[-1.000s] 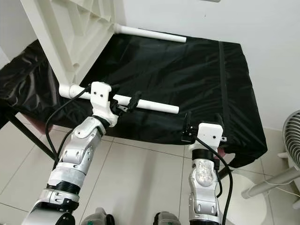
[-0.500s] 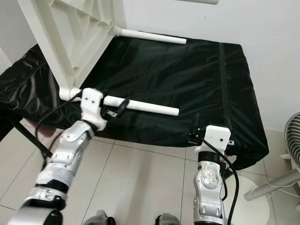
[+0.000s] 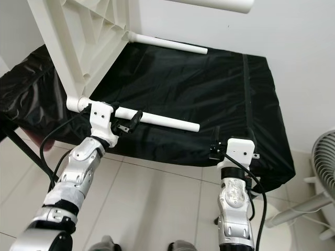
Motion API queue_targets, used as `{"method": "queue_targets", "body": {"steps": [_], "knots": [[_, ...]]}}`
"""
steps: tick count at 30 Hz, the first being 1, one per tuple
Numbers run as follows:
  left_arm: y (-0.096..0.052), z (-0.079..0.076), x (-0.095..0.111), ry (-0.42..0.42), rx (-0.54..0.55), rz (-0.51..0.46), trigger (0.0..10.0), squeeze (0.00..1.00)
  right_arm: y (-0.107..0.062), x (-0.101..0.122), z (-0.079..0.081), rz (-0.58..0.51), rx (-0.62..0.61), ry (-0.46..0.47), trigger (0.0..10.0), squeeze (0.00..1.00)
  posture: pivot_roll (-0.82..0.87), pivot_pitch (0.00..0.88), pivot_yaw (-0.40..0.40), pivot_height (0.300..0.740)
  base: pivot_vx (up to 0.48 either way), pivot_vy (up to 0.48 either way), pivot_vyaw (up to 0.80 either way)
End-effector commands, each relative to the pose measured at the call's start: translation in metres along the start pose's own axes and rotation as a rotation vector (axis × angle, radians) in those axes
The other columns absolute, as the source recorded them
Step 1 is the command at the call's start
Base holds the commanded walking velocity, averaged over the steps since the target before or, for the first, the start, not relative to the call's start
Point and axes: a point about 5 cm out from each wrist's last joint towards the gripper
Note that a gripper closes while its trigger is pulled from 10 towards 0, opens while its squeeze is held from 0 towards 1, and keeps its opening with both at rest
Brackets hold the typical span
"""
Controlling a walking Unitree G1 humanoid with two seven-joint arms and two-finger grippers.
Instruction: Building children table
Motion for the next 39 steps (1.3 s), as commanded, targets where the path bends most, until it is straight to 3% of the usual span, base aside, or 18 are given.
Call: {"method": "queue_targets", "body": {"steps": [1,5,16,39], "knots": [[0.001,0.006,-0.001,0.007,0.041,0.007,10.0,0.0,0.001,-0.002,0.001,0.004,0.007,0.007,10.0,0.0,0.02,0.0,-0.029,0.74,0.0,0.0,0.0],[0.001,0.012,-0.001,0.012,0.058,0.019,10.0,0.0,0.002,0.001,0.001,-0.012,0.0,0.007,10.0,0.0,0.01,0.0,-0.006,0.74,0.0,0.0,0.0],[0.012,0.007,0.006,0.005,0.031,-0.019,10.0,0.0,-0.001,0.0,-0.002,-0.013,-0.014,-0.004,10.0,0.0,0.02,0.0,-0.007,0.74,0.0,0.0,0.0],[0.006,0.008,0.006,-0.001,0.061,-0.032,10.0,0.0,0.004,0.0,0.0,-0.013,0.013,-0.018,10.0,0.0,0.06,0.0,-0.044,0.74,0.0,0.0,0.0]]}}
Point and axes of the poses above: a point about 5 cm out from each wrist's last joint towards the gripper, its own y axis pointing out of the wrist towards the gripper, its own x axis along the axis of the wrist's last joint, z = x × y, and after that the axes turned 8 degrees about y, right-handed
